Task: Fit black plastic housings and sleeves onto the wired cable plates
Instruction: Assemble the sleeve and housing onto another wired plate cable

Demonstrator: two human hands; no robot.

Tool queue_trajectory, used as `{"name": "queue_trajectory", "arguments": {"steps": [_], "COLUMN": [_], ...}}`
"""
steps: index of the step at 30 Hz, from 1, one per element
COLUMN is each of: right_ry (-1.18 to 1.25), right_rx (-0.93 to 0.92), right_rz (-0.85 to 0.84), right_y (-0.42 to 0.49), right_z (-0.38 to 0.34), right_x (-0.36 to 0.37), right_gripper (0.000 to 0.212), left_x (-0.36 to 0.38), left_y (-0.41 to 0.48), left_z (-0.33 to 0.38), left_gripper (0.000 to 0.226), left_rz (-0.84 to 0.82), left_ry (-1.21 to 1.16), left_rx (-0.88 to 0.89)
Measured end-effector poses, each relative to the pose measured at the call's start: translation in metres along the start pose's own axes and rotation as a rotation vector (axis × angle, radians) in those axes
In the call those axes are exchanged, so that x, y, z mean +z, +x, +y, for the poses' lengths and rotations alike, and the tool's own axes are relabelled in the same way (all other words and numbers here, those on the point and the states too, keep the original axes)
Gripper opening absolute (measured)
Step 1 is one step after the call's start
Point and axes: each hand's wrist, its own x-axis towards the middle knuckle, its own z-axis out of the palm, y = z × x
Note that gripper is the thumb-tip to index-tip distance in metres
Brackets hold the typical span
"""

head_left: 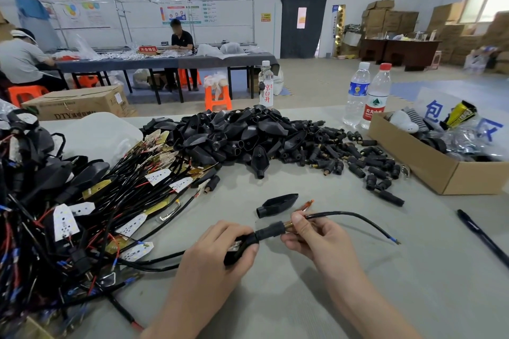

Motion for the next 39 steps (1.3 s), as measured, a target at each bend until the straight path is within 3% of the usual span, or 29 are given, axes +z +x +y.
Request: {"name": "queue_trajectory", "arguments": {"steps": [6,20,29,39], "right_ry": [0.002,0.015,-0.050,-0.227], "right_rx": [-0.002,0.014,-0.011,-0.145], "right_rz": [-0.006,-0.107,-0.086,-0.026], "right_y": [-0.0002,-0.0020,-0.0036,-0.0084], "right_z": [-0.0011,0.0024,-0.0003,0.0057], "right_x": [-0.0008,0.0006,0.0006,0.0017], "right_gripper": [0.016,0.042,0.037,0.014], "left_x": [-0.0010,-0.0027,-0.0031,-0.0012], "left_y": [0.0000,0.0006,0.0002,-0.0012], "left_z": [0.0024,0.0019,0.0010,-0.0005], "left_gripper": [0.018,0.017,0.015,0.015], "left_rz": [0.002,0.022,0.000,-0.001], "left_ry": [-0.039,-0.089,-0.066,-0.068], "left_rx": [0.000,-0.019,0.012,0.011]}}
